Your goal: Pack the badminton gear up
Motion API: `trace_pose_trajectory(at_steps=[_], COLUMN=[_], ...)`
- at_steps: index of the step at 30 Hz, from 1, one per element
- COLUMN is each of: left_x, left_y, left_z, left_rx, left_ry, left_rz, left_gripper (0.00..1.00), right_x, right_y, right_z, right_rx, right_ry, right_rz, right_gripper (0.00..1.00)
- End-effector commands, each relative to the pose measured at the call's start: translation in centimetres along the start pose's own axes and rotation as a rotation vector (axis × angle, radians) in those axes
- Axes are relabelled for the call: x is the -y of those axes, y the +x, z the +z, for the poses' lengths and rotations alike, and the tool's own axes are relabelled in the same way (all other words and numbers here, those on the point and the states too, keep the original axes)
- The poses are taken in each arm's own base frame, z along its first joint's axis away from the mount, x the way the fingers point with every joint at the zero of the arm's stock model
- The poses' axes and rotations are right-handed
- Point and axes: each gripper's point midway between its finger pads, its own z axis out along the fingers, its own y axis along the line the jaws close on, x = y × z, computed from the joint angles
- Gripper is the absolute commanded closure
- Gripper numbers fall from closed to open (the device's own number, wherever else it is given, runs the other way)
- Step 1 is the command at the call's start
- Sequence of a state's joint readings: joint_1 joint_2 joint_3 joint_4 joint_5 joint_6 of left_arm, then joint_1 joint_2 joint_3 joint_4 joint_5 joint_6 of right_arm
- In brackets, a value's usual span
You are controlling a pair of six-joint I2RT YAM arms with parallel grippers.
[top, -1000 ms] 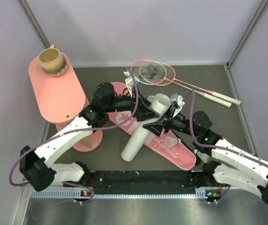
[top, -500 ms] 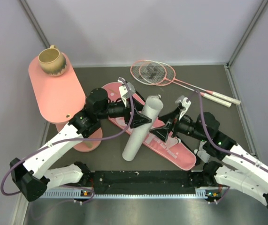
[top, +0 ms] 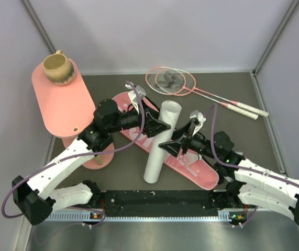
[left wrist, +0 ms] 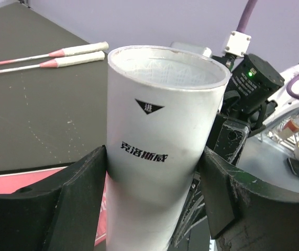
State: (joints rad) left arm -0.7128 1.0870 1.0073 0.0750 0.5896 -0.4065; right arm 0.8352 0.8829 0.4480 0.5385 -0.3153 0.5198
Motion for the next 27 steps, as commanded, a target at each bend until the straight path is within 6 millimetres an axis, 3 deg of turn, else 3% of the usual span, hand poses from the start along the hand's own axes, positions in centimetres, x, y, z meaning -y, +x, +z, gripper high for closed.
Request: trace_pose_trajectory(at_steps=[1,7,12,19,22,24,25,27], left_x=[2.7,2.6,2.4,2.1,2.1,2.0,1.9,1.9], left_y=[-2.9,-2.5,-2.1,-1.5,-1.5,-1.4,-1.3,-1.2], left_z=[-0.4,-0.1,-0.2,-0.3,-0.3,-0.2,-0.1,0.0], left_rx=[0.103,0.096,0.088,0.08,0.079,0.076,0.072,0.064], left_ry=[0.082,0.09,0.08,0.07,0.07,0.068,0.064,0.072], left_rz=[-0.019,-0.042,-0.037,-0.038,-0.045,-0.061,-0.071,-0.089], left_gripper=[0.59,0.57,0.57,0.56,0.51,0.4,0.3,0.24], right_x=[-1.3,-1.8,-2.0,-1.6,-1.6,-1.5,-1.4,-1.5], right_y=[-3.8,-4.0,-3.8,-3.6,-3.4,-3.4,-3.3,-3.4], right_z=[1.1,1.8,2.2,2.2,2.3,2.3,2.4,2.4], right_rx=[0.149,0.145,0.14,0.137,0.132,0.13,0.128,0.13], right_ry=[-0.031,-0.064,-0.079,-0.061,-0.064,-0.061,-0.057,-0.061], right_rz=[-0.035,-0.04,-0.035,-0.029,-0.029,-0.029,-0.036,-0.038], right_gripper=[0.36,0.38,0.3,0.28,0.34,0.46,0.5,0.57])
